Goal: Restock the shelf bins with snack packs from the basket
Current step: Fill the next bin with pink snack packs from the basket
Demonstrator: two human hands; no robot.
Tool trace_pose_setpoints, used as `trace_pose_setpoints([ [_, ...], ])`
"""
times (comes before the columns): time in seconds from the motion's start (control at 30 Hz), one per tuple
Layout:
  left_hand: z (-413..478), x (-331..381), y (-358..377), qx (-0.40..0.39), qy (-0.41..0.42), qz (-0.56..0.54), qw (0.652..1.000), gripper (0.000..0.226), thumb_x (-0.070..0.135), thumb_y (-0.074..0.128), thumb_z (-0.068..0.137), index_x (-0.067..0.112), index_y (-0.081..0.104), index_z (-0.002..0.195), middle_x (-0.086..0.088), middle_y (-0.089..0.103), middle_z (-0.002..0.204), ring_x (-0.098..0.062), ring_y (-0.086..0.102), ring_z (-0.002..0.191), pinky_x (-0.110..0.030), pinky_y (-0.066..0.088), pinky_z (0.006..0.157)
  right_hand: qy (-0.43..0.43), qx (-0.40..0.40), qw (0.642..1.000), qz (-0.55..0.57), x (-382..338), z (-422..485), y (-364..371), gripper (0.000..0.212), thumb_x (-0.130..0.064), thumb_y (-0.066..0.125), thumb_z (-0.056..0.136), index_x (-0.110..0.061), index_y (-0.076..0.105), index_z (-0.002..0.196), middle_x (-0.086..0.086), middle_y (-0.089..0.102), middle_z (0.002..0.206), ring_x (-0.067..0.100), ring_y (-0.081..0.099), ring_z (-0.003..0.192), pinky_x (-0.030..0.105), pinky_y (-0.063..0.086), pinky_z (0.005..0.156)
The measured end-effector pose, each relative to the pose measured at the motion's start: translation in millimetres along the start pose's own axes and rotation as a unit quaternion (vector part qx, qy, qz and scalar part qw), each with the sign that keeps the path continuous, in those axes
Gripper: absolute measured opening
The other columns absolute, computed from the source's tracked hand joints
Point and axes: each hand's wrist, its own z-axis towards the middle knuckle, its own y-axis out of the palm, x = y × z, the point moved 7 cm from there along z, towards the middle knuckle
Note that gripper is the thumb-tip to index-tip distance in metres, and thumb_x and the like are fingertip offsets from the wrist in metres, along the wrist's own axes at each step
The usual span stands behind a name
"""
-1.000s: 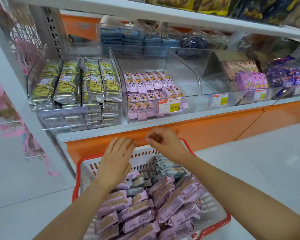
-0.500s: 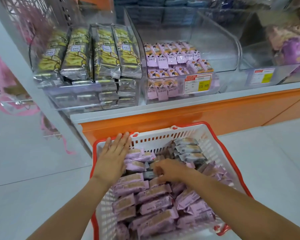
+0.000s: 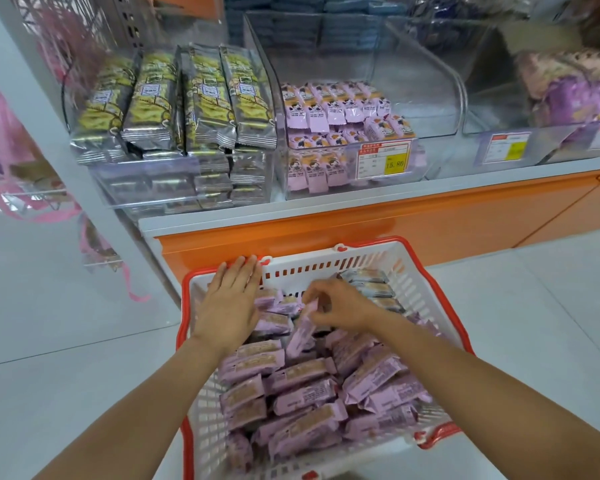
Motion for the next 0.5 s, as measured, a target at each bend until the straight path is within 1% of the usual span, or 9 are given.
trace_pose_setpoints([
  [0.03,3.1,4.7,-5.5,0.017,0.004,-0.052,0.998,0.064,0.036,0.04,0.097,0.011,0.027,0.154,-0.011,0.031,0.159,-0.029,0.026,0.147,-0.044,0.017,0.121,0.0,0.037,0.999,0.036,-4.1,-2.2,-14.0,0.021,-0.021,0.068,0.086,-0.024,0.061,0.105,-0.006,0.059,0.096,0.007,0.056,0.079,0.027,0.049,0.073],
  [0.07,6.9,10.9,-12.8,0.024,0.002,-0.124,0.992,0.06,0.04,0.035,0.098,0.012,0.036,0.151,-0.009,0.041,0.153,-0.028,0.033,0.141,-0.042,0.024,0.117,-0.004,0.073,0.995,0.07,-9.4,-5.4,-27.5,0.022,-0.02,0.069,0.086,-0.024,0.06,0.105,-0.002,0.06,0.098,0.007,0.056,0.078,0.028,0.05,0.073],
  [0.13,14.8,24.9,-22.9,0.009,-0.015,-0.289,0.957,0.051,0.041,0.039,0.103,0.017,0.043,0.149,-0.002,0.05,0.14,-0.022,0.04,0.13,-0.033,0.033,0.106,-0.02,0.135,0.982,0.133,-20.5,-13.3,-51.3,0.024,-0.017,0.07,0.086,-0.023,0.06,0.107,0.0,0.06,0.097,0.003,0.055,0.073,0.023,0.049,0.068],
  [0.2,22.1,38.8,-34.4,0.006,-0.026,-0.404,0.914,0.043,0.034,0.051,0.101,0.018,0.053,0.141,0.004,0.056,0.119,-0.016,0.05,0.11,-0.024,0.038,0.088,-0.041,0.188,0.962,0.193,-32.2,-22.4,-71.7,0.026,-0.016,0.071,0.087,-0.017,0.059,0.11,0.0,0.061,0.093,0.004,0.054,0.07,0.021,0.048,0.065],
  [0.27,28.4,43.8,-48.6,0.039,-0.039,-0.469,0.881,0.027,0.026,0.057,0.099,0.016,0.066,0.122,0.001,0.061,0.107,-0.017,0.055,0.094,-0.02,0.04,0.076,-0.054,0.22,0.94,0.254,-40.6,-31.0,-87.0,0.034,-0.014,0.073,0.087,-0.011,0.056,0.116,0.005,0.062,0.092,0.008,0.056,0.072,0.021,0.049,0.067],
  [0.33,31.3,45.9,-59.1,0.052,-0.043,-0.528,0.846,0.013,0.022,0.059,0.098,0.018,0.069,0.106,-0.003,0.063,0.101,-0.017,0.056,0.086,-0.022,0.041,0.075,-0.07,0.23,0.927,0.289,-47.7,-37.7,-96.7,0.04,-0.011,0.074,0.085,-0.007,0.054,0.119,0.008,0.063,0.092,0.011,0.057,0.076,0.021,0.05,0.07],
  [0.4,32.9,52.5,-67.0,0.028,-0.029,-0.574,0.818,0.013,0.023,0.061,0.097,0.024,0.068,0.107,0.002,0.064,0.102,-0.01,0.06,0.086,-0.019,0.046,0.077,-0.081,0.238,0.927,0.277,-53.2,-43.1,-101.6,0.038,-0.013,0.076,0.083,-0.009,0.057,0.115,0.004,0.063,0.09,0.014,0.058,0.077,0.029,0.052,0.071],
  [0.43,33.0,55.9,-70.6,0.02,-0.019,-0.58,0.814,0.015,0.024,0.061,0.096,0.024,0.067,0.11,0.004,0.065,0.102,-0.006,0.06,0.085,-0.016,0.046,0.077,-0.083,0.243,0.928,0.269,-54.4,-45.0,-102.9,0.037,-0.014,0.078,0.082,-0.011,0.058,0.113,0.001,0.063,0.089,0.016,0.058,0.077,0.035,0.051,0.073],
  [0.5,33.5,58.7,-74.8,0.021,-0.01,-0.574,0.818,0.017,0.023,0.061,0.096,0.02,0.067,0.111,0.005,0.067,0.1,-0.003,0.06,0.083,-0.014,0.045,0.075,-0.09,0.248,0.925,0.273,-57.5,-49.2,-104.7,0.04,-0.017,0.079,0.08,-0.013,0.058,0.114,0.0,0.064,0.091,0.018,0.059,0.079,0.042,0.052,0.078],
])
